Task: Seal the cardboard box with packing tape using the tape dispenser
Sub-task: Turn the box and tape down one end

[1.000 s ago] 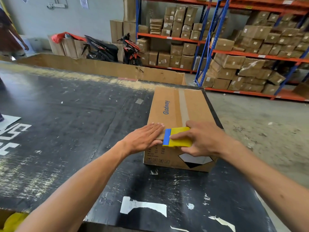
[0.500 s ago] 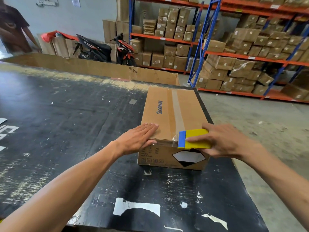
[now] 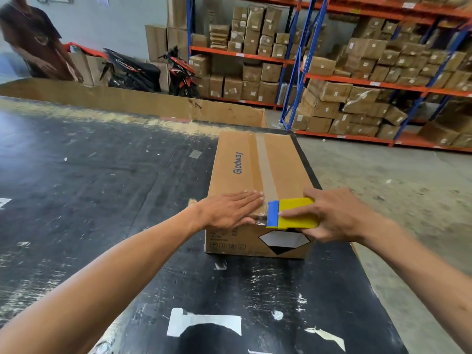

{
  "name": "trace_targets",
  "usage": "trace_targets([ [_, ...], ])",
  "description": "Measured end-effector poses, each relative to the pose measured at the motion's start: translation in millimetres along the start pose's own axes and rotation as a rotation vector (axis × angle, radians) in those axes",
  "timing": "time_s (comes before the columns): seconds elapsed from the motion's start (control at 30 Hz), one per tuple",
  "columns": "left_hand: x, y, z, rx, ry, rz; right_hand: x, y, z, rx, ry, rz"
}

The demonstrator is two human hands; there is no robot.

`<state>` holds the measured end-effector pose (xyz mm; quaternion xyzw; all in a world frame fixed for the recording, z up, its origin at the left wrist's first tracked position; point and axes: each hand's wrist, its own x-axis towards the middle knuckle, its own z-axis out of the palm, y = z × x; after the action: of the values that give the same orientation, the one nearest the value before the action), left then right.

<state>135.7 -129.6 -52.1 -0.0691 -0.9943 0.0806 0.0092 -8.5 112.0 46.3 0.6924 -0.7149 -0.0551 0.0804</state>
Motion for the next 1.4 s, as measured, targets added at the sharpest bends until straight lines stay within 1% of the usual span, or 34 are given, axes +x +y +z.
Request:
trace_targets([
  [0.13,0,2,-1,-0.022,-0.035,-0.011,-1,-2,1,0.026,0.029,-0.02],
  [0.3,-3,2,-5,-0.055,-0.037,-0.032,-10,0,1,0.053,0.046,-0.031],
  [0.37,-5,1,-4,-0.078,-0.027,-0.029,-22,7,-2,0.058,0.038,-0.015],
  [0.47,-4,0,-2,-0.069,-0.006,-0.013,-46,28,-5,0.054,0.073,0.021],
  [0.67,-2,4,-7,-0.087,0.008,-0.018,-47,50,7,0.05,0.078,-0.03],
  [0.77,-3,9,-11,-0.11,0.013,-0.028,-46,56,12,0.034,0.053,-0.059],
  [0.87,7,15,-17,-0.04,0.063,-0.061,-47,60,18,0.046,0.072,-0.051],
  [0.97,32,30,-22,0.013,0.101,-0.053,-45,63,18,0.017,0.096,-0.069],
  [1.07,53,47,-11,-0.006,0.083,-0.041,-45,64,17,0.003,0.125,-0.102],
  [1.17,59,49,0,-0.052,0.058,-0.069,-42,64,18,0.018,0.147,-0.135],
  [1.3,59,47,-1,-0.051,0.039,-0.082,-41,65,20,0.028,0.178,-0.134],
  [1.4,59,46,-2,-0.064,0.045,-0.079,-45,67,21,0.046,0.163,-0.126],
])
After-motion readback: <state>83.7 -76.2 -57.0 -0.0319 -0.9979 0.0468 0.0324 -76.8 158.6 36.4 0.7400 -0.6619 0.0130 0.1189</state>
